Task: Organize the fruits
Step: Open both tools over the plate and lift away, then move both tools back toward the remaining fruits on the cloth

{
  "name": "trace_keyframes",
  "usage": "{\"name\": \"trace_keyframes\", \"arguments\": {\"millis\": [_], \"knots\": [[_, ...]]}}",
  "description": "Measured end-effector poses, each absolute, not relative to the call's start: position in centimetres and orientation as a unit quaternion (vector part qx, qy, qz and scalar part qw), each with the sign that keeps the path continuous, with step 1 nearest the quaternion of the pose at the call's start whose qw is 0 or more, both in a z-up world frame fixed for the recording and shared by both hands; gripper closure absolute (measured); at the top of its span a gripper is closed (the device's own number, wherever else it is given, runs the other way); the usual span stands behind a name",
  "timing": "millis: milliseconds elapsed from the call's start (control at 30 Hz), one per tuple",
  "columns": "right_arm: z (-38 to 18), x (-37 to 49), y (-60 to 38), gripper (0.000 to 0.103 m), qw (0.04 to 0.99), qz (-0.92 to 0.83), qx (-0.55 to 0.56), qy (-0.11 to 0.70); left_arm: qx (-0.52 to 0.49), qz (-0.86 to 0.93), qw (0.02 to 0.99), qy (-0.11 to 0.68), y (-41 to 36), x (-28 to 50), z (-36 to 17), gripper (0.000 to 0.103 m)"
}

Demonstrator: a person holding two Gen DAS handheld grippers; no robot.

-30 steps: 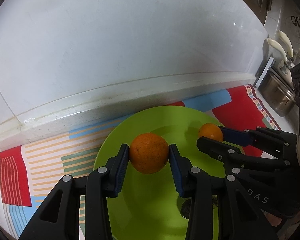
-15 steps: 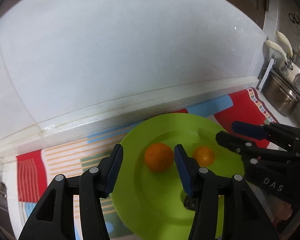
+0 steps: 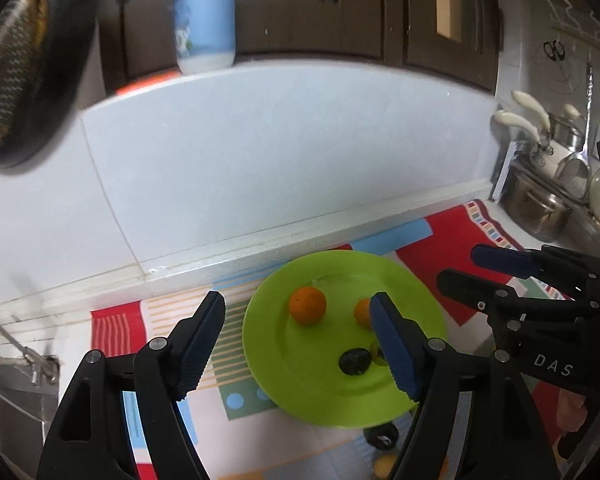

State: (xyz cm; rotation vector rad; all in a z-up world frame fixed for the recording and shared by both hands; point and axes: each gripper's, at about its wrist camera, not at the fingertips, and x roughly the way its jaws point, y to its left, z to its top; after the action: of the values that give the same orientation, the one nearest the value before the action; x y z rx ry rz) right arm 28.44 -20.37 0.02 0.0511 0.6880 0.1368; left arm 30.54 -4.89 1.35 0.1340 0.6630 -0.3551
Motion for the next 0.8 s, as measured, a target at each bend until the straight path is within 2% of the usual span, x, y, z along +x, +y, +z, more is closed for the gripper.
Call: {"name": "trace_keyframes", "arguments": {"millis": [367, 500, 800], "knots": [[3.0, 22.9, -19.7, 0.053, 0.950, 0.072, 0.001, 0.304, 0.070, -0.177, 0.936, 0.295, -4.0, 25.0, 3.8, 0.024], [3.8, 21.0, -19.3, 0.044, 0.952, 0.078, -0.005, 0.294, 0.068, -0.177, 0.938, 0.292, -3.5, 23.0, 4.1, 0.021], [4.2, 17.0, -17.8, 0.044, 0.953, 0.092, -0.039, 0.285, 0.066, -0.173, 0.939, 0.290, -2.2, 19.1, 4.1, 0.019]]}}
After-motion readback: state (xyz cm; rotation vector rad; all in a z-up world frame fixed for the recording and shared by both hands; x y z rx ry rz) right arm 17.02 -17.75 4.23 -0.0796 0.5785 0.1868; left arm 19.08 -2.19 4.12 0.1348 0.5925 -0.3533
